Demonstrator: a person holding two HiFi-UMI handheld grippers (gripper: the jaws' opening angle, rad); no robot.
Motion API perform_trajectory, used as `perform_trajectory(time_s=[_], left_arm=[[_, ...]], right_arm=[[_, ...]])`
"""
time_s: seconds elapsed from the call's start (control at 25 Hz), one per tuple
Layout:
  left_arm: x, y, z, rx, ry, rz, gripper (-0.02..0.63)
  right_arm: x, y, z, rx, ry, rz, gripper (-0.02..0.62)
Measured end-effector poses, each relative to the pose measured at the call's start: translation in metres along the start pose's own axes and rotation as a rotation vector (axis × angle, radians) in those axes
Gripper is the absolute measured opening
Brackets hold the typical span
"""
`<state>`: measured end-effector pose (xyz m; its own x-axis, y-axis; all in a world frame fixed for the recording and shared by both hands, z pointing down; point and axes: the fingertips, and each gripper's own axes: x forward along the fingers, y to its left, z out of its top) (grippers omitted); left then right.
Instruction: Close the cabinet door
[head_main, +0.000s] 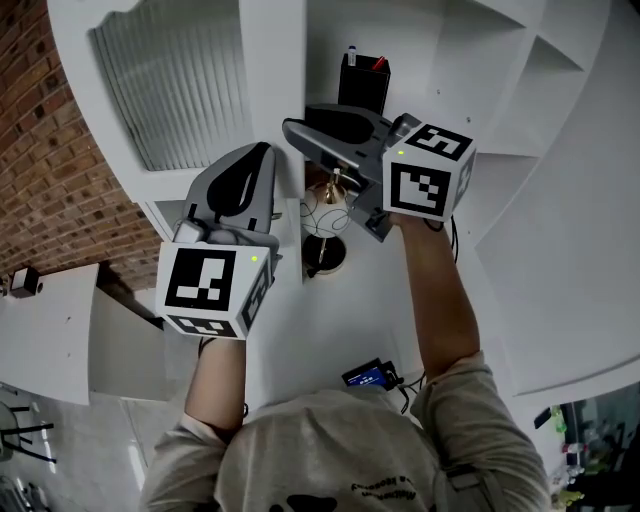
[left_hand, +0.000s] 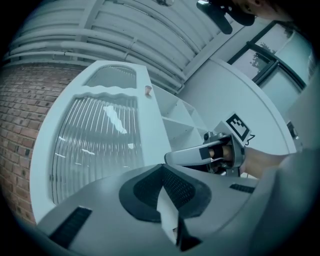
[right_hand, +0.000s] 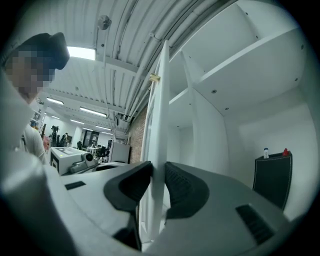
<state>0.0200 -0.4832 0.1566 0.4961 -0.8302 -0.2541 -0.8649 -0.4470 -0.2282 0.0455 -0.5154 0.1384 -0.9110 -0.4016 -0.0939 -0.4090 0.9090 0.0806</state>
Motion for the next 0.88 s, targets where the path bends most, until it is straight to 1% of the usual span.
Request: perform_trajectory(time_s=[0.16, 0.44, 0.72, 0.88], left_arm=[[0.008, 0.003, -0.005, 0.000, 0.008, -0.005, 0.008], [0.015, 0.006, -0.010, -0.002, 0.015, -0.015, 0.008], [0.016, 0.003, -0.013, -0.003, 0.018, -0.026, 0.007], [0.015, 0.004, -0.014, -0.003, 0.017, -0.026, 0.008]], right_arm=[[0.004, -0.010, -0.002, -0.003, 0.010, -0.006, 0.101], [0.011, -0.026, -0.004, -0.018, 0.033, -0.053, 0.109], [0.014, -0.037, -0.006, -0.012, 0.040, -0.118, 0.118], [0.019, -0.043, -0.008, -0.024, 0.049, -0.168, 0.135]])
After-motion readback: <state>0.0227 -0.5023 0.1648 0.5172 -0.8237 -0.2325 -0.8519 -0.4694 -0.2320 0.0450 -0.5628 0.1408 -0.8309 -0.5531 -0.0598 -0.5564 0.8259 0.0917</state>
